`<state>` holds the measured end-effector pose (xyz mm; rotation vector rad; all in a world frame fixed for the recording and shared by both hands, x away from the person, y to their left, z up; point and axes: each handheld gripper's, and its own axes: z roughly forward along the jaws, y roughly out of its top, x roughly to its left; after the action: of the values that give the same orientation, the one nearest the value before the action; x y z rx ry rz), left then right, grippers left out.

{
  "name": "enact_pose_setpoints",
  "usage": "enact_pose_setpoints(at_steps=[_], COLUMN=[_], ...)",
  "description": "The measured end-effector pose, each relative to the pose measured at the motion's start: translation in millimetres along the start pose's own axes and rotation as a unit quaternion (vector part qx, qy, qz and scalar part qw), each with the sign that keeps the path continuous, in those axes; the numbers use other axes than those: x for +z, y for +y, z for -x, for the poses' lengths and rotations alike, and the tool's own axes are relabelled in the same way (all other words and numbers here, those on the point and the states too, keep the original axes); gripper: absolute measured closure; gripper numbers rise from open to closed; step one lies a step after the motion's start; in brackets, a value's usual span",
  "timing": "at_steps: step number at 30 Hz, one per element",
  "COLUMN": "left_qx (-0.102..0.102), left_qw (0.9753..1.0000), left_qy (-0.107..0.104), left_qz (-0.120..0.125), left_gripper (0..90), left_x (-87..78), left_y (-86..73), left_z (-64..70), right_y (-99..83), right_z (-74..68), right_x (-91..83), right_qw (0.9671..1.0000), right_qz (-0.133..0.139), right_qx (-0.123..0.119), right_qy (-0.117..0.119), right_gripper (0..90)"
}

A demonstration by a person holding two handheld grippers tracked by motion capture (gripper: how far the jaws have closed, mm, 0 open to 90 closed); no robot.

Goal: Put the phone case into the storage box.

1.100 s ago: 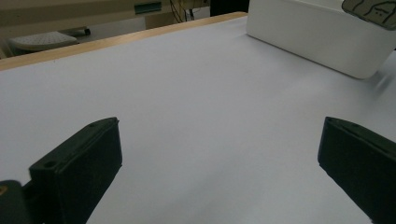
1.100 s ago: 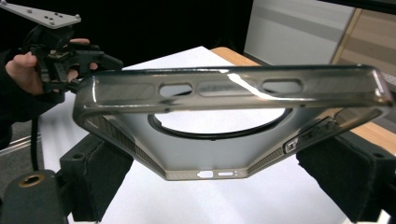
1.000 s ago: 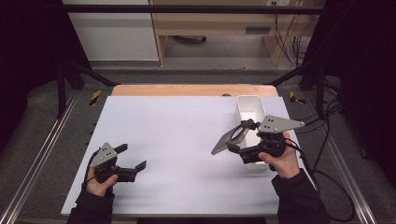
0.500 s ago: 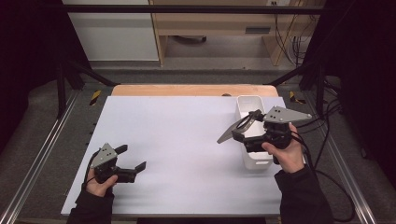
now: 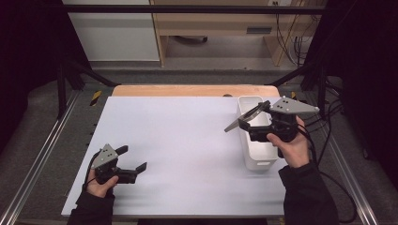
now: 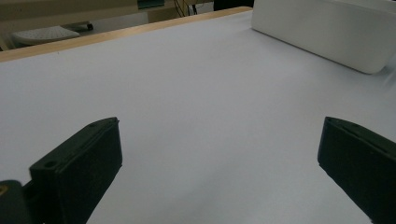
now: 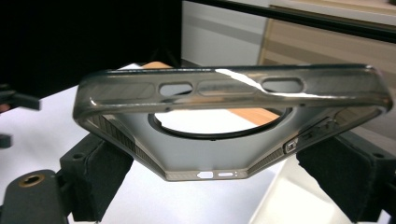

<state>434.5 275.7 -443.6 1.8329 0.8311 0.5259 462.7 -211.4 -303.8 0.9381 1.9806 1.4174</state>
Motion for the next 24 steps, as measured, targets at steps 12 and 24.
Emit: enact_pose_setpoints(at_steps=[12, 24], left_qx=[0.001, 0.003], left_qw=[1.0, 1.0], left_qy=[-0.002, -0.004], left_qz=[-0.002, -0.007], left_gripper=[0.0, 0.0], left_x=[0.7, 2.7], left_y=[-0.7, -1.8], left_z=[0.0, 0.4], right_y=[7.8, 12.5], right_z=[13.5, 26.9], right_x=[4.8, 12.8], right_qw=[0.9985, 0.9945], right_qz=[-0.008, -0.02], right_qx=[0.012, 0.029], right_qy=[-0.052, -0.099], right_gripper=[11.7, 11.7])
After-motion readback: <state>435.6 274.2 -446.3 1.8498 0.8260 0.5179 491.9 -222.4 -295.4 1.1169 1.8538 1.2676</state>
